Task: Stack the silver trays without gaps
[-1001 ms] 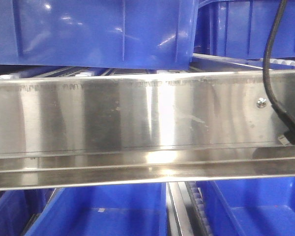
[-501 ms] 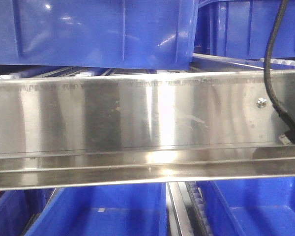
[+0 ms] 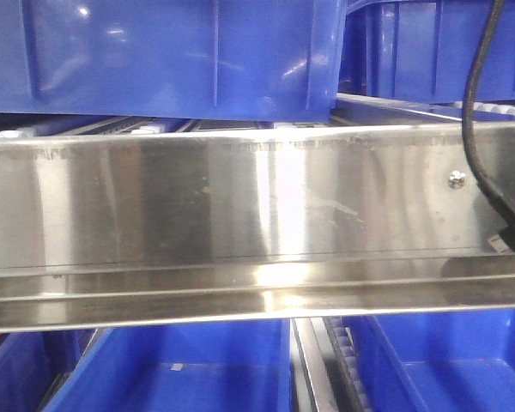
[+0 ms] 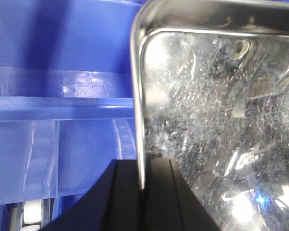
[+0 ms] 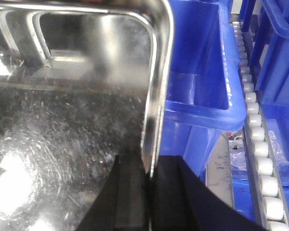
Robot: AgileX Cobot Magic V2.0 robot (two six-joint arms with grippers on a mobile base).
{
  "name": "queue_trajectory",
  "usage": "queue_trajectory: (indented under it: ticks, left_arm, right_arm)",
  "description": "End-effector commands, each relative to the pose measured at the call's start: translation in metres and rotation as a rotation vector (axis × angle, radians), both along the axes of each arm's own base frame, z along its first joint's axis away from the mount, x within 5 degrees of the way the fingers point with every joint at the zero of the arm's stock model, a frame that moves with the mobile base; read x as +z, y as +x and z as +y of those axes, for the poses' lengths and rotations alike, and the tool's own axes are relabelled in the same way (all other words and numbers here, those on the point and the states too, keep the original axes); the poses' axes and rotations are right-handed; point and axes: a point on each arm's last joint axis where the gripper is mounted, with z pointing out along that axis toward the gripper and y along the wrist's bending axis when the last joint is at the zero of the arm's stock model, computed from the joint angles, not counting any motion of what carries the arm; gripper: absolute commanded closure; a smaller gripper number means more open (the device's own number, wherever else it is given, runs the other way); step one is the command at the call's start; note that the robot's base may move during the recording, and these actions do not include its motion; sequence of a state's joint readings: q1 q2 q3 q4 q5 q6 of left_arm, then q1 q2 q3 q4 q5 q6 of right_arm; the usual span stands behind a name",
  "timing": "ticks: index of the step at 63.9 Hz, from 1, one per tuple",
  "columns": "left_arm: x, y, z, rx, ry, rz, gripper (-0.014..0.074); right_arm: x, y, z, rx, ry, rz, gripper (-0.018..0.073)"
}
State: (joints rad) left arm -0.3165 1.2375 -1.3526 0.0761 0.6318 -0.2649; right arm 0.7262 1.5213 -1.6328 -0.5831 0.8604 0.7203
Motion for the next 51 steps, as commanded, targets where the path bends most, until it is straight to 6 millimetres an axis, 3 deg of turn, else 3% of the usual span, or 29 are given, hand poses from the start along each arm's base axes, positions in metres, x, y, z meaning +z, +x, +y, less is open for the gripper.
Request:
queue_trajectory:
  ticks: [1,51]
  left_arm:
    - [0.0107,-0.0014,-0.0018,-0.010,-0.019,-0.065,0.0614]
    - [0.0107,-0.0014,-0.0018,-0.010,-0.019,-0.065,0.0614]
  right_arm:
    - [0.0082,-0.0013,-0.0010,0.021,-0.014,-0.051,0.0634]
    - [0.0082,-0.0013,-0.0010,0.021,-0.014,-0.051,0.0634]
